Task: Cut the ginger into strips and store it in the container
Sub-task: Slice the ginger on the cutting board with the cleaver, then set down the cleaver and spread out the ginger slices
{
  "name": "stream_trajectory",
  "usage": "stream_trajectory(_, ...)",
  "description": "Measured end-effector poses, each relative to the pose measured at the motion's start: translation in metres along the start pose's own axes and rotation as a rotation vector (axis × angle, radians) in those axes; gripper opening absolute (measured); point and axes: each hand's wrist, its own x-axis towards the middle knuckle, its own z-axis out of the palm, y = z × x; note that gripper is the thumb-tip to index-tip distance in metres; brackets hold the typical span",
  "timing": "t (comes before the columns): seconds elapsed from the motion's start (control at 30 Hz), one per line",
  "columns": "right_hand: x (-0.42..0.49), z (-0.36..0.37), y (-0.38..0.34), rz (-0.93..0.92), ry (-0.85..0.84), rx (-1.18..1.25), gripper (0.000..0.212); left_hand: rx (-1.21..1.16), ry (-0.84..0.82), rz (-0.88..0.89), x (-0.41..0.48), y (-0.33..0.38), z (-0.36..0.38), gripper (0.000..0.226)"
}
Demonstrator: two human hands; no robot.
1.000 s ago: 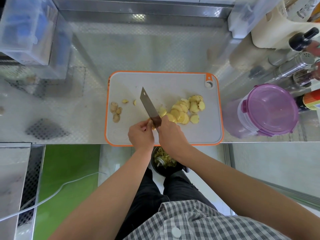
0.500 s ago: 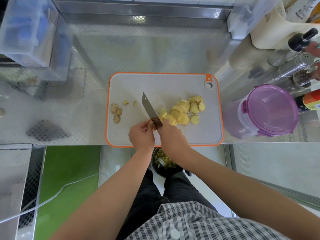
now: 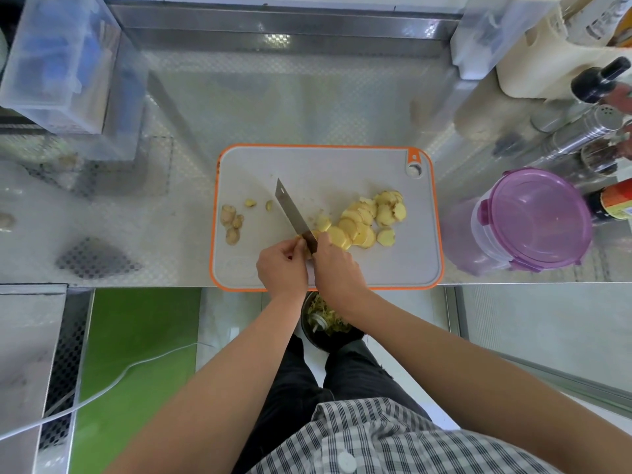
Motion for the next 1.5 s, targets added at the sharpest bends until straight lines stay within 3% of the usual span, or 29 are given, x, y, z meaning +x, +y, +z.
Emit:
stream_trajectory(0.13,0.000,-0.001,0.013,0.004,0.009,0.013,0.014,-0.023,0.009,-0.032,-0.001,0.002,-0.001,0.015)
stream_trajectory(0.4,-0.005,-0.041,0.041,-0.104,0.187,0.342,0.008,-0.004,-0.042,-0.013,0.004,0.011,-0.005,0.018)
stream_trajectory(0.53,-0.002,-0.059,0.061,0.007,0.203,0.377,0.016,0.171,-0.077,0.167,0.008,0.007,-0.006,0.021)
stream_trajectory(0.67,-0.006,-0.068,0.077,0.010,0.308,0.341,0.022,0.402,-0.155,0.477,0.008,0.007,-0.001,0.060)
stream_trajectory(0.77,-0.005,-0.077,0.088,0.031,0.369,0.145,0.029,0.628,-0.248,0.642,0.011,0.015,0.007,0.075)
stream_trajectory(0.87,0.002,-0.083,0.097,0.001,0.468,-0.032,0.046,0.687,-0.274,0.654,0.017,0.016,0.011,0.059)
stream_trajectory(0.97,0.021,-0.079,0.108,0.019,0.531,-0.086,0.046,0.679,-0.270,0.640,0.022,0.014,0.010,0.049)
stream_trajectory(1.2,0.057,-0.066,0.126,0.169,0.442,-0.133,0.073,0.712,-0.279,0.660,0.024,0.015,0.011,0.048)
stream_trajectory(1.37,0.056,-0.061,0.148,0.153,0.369,-0.126,0.071,0.707,-0.243,0.654,0.031,0.016,0.010,0.048)
stream_trajectory(1.43,0.051,-0.066,0.148,0.151,0.433,-0.156,0.065,0.705,-0.229,0.655,0.034,0.017,0.011,0.051)
stream_trajectory(1.5,0.045,-0.069,0.140,0.032,0.533,-0.092,0.057,0.708,-0.215,0.677,0.036,0.019,0.011,0.054)
